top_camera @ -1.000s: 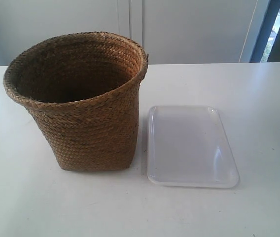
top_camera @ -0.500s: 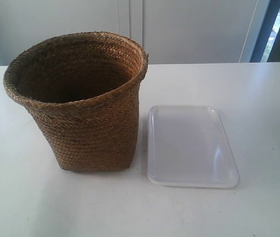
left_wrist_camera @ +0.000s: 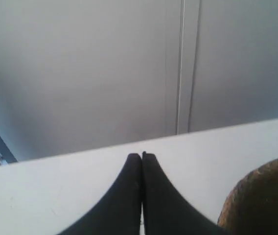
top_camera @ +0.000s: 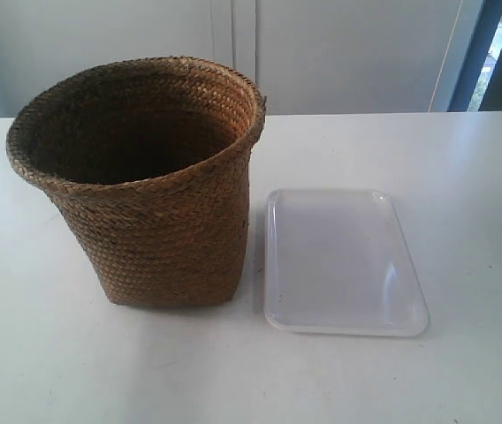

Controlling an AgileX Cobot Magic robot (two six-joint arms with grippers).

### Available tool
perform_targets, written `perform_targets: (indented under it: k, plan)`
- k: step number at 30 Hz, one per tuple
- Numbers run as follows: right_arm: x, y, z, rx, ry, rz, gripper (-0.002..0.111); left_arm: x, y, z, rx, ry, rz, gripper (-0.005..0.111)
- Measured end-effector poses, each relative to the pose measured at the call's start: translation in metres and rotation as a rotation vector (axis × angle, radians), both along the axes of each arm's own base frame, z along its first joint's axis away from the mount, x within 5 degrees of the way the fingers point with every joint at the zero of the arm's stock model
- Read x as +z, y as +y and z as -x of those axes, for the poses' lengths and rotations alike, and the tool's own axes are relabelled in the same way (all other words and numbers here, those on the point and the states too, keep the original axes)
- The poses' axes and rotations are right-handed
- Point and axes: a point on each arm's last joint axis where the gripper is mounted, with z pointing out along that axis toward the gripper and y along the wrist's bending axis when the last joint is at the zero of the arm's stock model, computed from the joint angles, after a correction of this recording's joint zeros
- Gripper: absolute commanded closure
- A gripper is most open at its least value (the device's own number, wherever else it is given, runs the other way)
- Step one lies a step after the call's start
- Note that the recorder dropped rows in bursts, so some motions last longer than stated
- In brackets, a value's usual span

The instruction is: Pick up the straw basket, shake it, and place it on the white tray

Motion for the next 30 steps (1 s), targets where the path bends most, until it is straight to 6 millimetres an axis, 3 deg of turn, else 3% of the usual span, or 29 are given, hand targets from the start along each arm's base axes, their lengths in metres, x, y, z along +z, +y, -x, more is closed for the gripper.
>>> perform_targets:
  k: [5, 10, 16, 21, 25, 30]
  plan:
    - [-0.014, 0.012, -0.038, 0.105, 0.322, 0.062, 0.108, -0.005, 0.002, -0.027, -0.072, 0.22, 0.022, 0.107]
    - [-0.03, 0.02, -0.06, 0.188, 0.586, 0.107, 0.108, -0.02, -0.003, -0.041, -0.116, 0.453, 0.121, 0.107]
    - [-0.038, 0.022, -0.059, 0.215, 0.736, 0.081, 0.108, -0.035, -0.014, -0.043, -0.229, 0.692, 0.225, 0.107]
    - [-0.043, 0.03, -0.055, 0.283, 0.813, 0.038, 0.108, -0.014, -0.023, -0.039, -0.302, 0.613, 0.294, 0.106]
    - [-0.044, 0.039, -0.053, 0.389, 0.838, -0.022, 0.103, -0.003, -0.028, -0.035, -0.378, 0.551, 0.281, 0.093]
    - [-0.047, 0.043, -0.052, 0.426, 0.867, -0.023, 0.086, -0.006, -0.026, -0.035, -0.371, 0.572, 0.258, 0.06]
